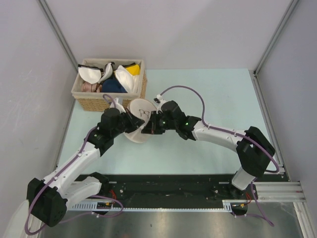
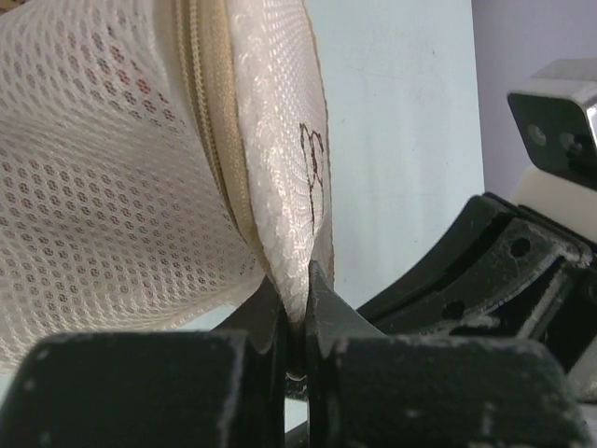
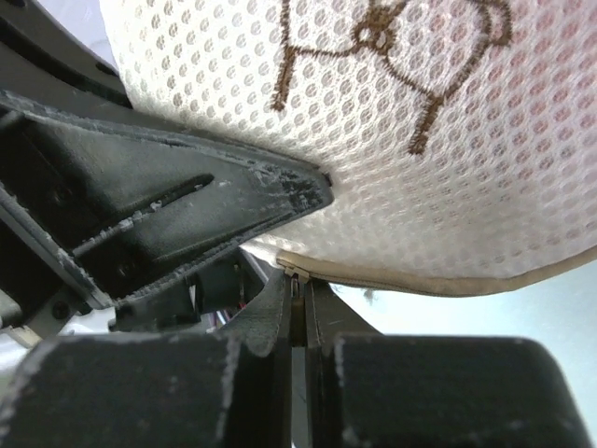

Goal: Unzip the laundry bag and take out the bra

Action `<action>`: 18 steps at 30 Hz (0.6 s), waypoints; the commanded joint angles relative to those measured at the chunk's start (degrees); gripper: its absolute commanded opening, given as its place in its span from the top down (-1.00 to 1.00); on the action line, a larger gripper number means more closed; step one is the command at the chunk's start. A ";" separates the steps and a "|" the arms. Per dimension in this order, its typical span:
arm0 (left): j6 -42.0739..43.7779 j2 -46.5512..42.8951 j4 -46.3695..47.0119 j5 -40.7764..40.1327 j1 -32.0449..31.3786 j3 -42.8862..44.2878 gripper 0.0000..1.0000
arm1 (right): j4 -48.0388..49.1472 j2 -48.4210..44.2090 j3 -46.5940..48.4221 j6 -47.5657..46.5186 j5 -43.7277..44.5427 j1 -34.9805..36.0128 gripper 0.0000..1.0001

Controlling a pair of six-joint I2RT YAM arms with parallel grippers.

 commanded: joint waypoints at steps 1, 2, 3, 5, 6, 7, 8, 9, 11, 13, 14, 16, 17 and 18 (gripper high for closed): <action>4.22 1.73 -2.25 1.68 -0.37 5.96 0.99 | 0.62 1.56 1.61 -9.45 -12.18 -7.06 1.00; 4.57 2.17 -2.60 1.95 -0.37 6.32 0.99 | 0.18 2.00 1.17 -10.77 -13.59 -9.60 1.00; 4.75 2.70 -2.87 2.21 -0.37 6.76 0.99 | -0.35 2.44 0.65 -11.91 -16.82 -10.93 1.00; 5.19 3.66 -3.22 2.83 -0.37 7.46 0.99 | -0.79 4.02 -1.46 -15.34 -19.30 -14.09 1.00; 5.11 3.75 -3.22 3.01 -0.37 7.73 0.99 | -0.97 4.90 -1.99 -16.57 -22.19 -14.98 1.00; 5.02 3.84 -2.70 3.27 -0.37 7.90 0.99 | -2.80 6.04 -2.52 -18.50 -23.09 -15.60 1.00; 5.02 3.93 -2.17 4.40 -0.37 8.08 0.99 | -3.34 6.66 -3.48 -19.38 -23.88 -16.12 1.00; 5.02 4.02 -1.99 4.85 -0.37 8.34 0.99 | -3.95 7.10 -4.01 -20.18 -25.37 -16.82 1.00; 5.54 4.54 -1.72 6.51 -0.37 9.31 0.99 | -4.14 7.28 -5.33 -20.71 -25.99 -17.36 1.00; 6.94 4.98 -2.69 6.96 -0.37 10.62 0.99 | -4.05 6.41 -6.12 -20.89 -25.65 -17.71 1.00; 7.73 5.25 -3.04 7.05 -0.37 11.15 0.99 | -4.13 5.88 -6.47 -21.06 -25.04 -17.88 1.00; 10.36 5.69 -5.40 5.91 -0.28 12.64 0.99 | -6.15 3.68 -7.00 -22.03 -23.10 -18.15 1.00; 11.60 5.95 -6.64 5.39 -0.37 13.17 0.99 | -6.94 2.80 -7.27 -22.90 -22.23 -18.15 1.00; 12.74 6.65 -7.69 4.42 -0.37 13.61 0.99 | -7.99 0.62 -8.05 -23.43 -20.91 -18.15 1.00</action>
